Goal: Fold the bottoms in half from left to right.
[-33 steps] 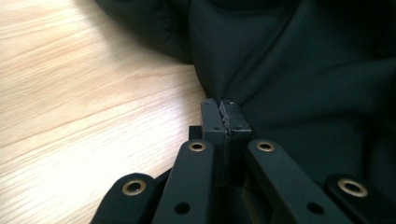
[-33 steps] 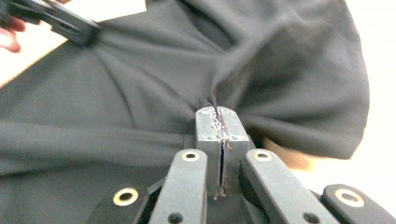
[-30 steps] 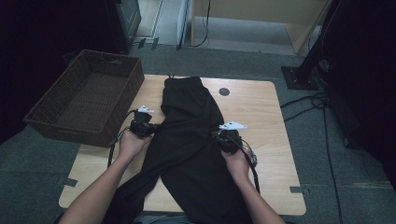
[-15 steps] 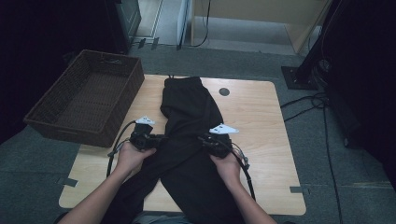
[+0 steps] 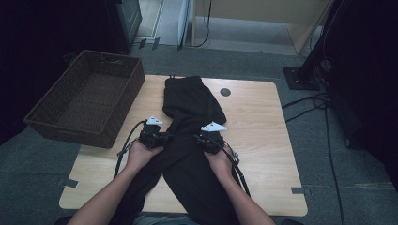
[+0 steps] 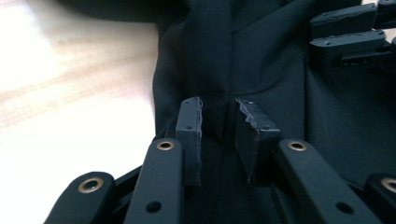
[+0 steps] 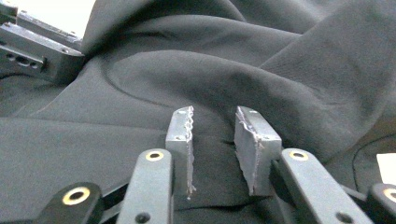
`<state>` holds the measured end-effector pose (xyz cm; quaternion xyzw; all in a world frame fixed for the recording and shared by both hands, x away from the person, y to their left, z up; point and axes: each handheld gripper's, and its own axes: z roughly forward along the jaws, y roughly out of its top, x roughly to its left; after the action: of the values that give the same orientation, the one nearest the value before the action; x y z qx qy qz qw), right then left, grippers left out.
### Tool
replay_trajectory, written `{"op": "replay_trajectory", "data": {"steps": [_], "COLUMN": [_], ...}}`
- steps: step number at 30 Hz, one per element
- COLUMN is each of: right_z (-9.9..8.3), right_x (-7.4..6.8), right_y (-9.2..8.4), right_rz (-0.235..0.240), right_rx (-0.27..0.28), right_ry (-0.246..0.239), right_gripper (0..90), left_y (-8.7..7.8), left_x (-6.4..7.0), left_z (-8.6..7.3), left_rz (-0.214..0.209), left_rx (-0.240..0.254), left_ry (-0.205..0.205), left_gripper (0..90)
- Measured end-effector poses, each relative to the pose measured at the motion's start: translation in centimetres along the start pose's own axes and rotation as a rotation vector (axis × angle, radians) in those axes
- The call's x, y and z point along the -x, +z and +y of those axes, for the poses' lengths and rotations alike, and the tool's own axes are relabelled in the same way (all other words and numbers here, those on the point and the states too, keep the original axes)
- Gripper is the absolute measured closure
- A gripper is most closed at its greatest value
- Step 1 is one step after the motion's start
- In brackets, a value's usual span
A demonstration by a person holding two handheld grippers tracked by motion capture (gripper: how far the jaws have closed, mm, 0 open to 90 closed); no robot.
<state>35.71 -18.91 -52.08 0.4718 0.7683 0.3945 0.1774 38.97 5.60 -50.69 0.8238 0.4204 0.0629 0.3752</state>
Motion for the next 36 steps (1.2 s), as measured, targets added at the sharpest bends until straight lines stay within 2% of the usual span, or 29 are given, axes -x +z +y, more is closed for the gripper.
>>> {"op": "replay_trajectory", "data": {"steps": [8,12,17,20,21,22,24,26,30,34,36], "right_z": [2.7,4.2,5.6,6.0,6.1,6.3,6.2,5.7,3.8,1.5,0.6], "right_x": [2.4,3.3,4.1,4.3,4.2,4.1,3.7,3.3,2.2,1.1,0.5], "right_y": [3.0,4.6,6.2,6.7,6.5,6.0,4.6,2.9,0.3,-1.0,-0.9], "right_rz": [-0.023,-0.038,-0.054,-0.053,-0.053,-0.054,-0.043,-0.038,-0.009,-0.001,0.002], "right_rx": [0.005,0.003,0.002,0.002,-0.010,-0.028,0.002,0.041,0.029,0.009,-0.008], "right_ry": [0.023,0.051,0.056,0.046,0.051,0.055,0.038,0.011,-0.019,-0.037,-0.043], "right_gripper": [70.5,71.7,73.4,70.2,70.0,70.3,72.0,70.8,64.3,53.3,51.8], "left_y": [2.5,3.5,4.2,3.7,3.2,2.6,0.9,-0.6,-2.7,-3.2,-2.9], "left_x": [-2.0,-3.2,-4.3,-4.4,-4.2,-4.0,-3.6,-3.1,-1.6,-0.3,0.1], "left_z": [3.4,4.9,5.9,6.2,6.1,6.0,5.7,4.9,2.5,0.0,-0.8], "left_rz": [0.037,0.046,0.058,0.044,0.035,0.031,0.020,0.003,-0.019,-0.042,-0.043], "left_rx": [-0.004,0.002,0.015,0.001,0.006,0.014,0.037,0.049,0.048,0.032,0.025], "left_ry": [-0.003,-0.027,-0.049,-0.072,-0.069,-0.049,-0.027,-0.023,0.010,0.028,0.032], "left_gripper": [72.6,72.7,71.8,67.9,67.7,67.7,67.2,67.1,67.0,66.0,65.9]}}
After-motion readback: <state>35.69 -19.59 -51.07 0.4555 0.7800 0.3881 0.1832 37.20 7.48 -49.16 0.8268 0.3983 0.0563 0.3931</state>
